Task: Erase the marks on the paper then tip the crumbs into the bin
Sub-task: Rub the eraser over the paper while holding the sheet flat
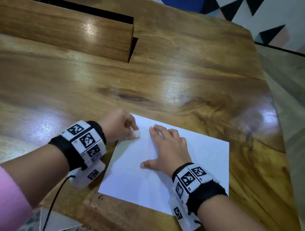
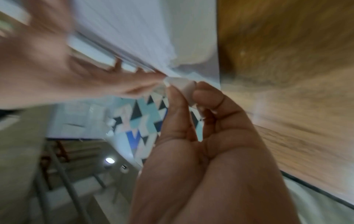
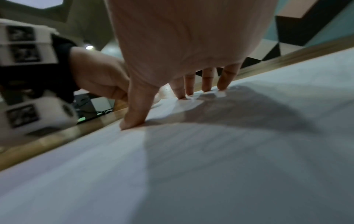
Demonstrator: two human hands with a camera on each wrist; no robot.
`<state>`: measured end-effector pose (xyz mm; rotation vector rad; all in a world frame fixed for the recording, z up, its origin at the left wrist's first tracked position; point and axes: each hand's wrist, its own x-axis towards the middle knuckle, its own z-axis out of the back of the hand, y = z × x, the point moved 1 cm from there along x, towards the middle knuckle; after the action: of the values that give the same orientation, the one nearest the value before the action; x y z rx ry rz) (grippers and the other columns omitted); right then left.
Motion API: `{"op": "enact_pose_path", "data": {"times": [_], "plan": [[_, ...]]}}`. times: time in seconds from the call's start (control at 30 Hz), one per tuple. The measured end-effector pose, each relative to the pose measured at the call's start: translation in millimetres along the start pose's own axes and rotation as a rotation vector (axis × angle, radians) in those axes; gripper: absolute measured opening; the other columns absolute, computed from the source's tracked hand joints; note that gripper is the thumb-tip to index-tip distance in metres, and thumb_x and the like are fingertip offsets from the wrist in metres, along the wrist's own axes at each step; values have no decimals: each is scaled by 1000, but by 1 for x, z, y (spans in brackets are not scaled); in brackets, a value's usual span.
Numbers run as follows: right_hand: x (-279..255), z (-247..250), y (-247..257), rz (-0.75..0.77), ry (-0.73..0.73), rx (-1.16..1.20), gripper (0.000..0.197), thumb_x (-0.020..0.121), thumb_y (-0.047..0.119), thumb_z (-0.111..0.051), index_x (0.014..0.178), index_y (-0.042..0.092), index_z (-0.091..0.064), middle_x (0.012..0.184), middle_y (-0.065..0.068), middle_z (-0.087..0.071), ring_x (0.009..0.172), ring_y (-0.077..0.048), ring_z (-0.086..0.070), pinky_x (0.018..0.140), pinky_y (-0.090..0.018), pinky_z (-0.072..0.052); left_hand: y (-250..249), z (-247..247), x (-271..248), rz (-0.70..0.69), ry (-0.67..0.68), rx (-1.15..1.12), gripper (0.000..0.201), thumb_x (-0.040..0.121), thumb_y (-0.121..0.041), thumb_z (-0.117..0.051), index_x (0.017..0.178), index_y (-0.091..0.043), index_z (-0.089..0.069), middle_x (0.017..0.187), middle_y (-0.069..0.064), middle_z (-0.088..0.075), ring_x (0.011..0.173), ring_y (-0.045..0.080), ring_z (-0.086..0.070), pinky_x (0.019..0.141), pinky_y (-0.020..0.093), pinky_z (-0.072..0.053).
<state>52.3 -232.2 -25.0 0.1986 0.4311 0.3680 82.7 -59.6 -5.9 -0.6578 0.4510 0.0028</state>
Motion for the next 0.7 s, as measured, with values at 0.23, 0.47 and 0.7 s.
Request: {"op": "enact_pose_path", "data": {"times": [0.23,0.47,0.7], "plan": [[11,5,2,4,51,-90,111,61,67,-70,148,40,-6,150,7,-13,133,-22,-15,102,-40,-25,1,-3,10,24,-25,12,9,70,-8,-73,77,-10,-68,57,-5,-55,57,14,-51,55,23,-41],[11,4,2,0,65,-105,113,60,68,-71,148,40,-5,149,6,-13,132,-22,-15,100,-39,-26,5,1,17,8,-164,-45,12,72,-13,-73,81,-5,-69,70,6,-63,65,18,-55,58,22,-42],[11,4,2,2,66,-102,114,60,68,-71,148,39,-5,149,6,-12,131,-22,-14,101,-38,-26,1,2,1,42,143,136,8,72,-9,-73,70,-14,-67,65,-8,-58,62,10,-51,54,19,-38]]}}
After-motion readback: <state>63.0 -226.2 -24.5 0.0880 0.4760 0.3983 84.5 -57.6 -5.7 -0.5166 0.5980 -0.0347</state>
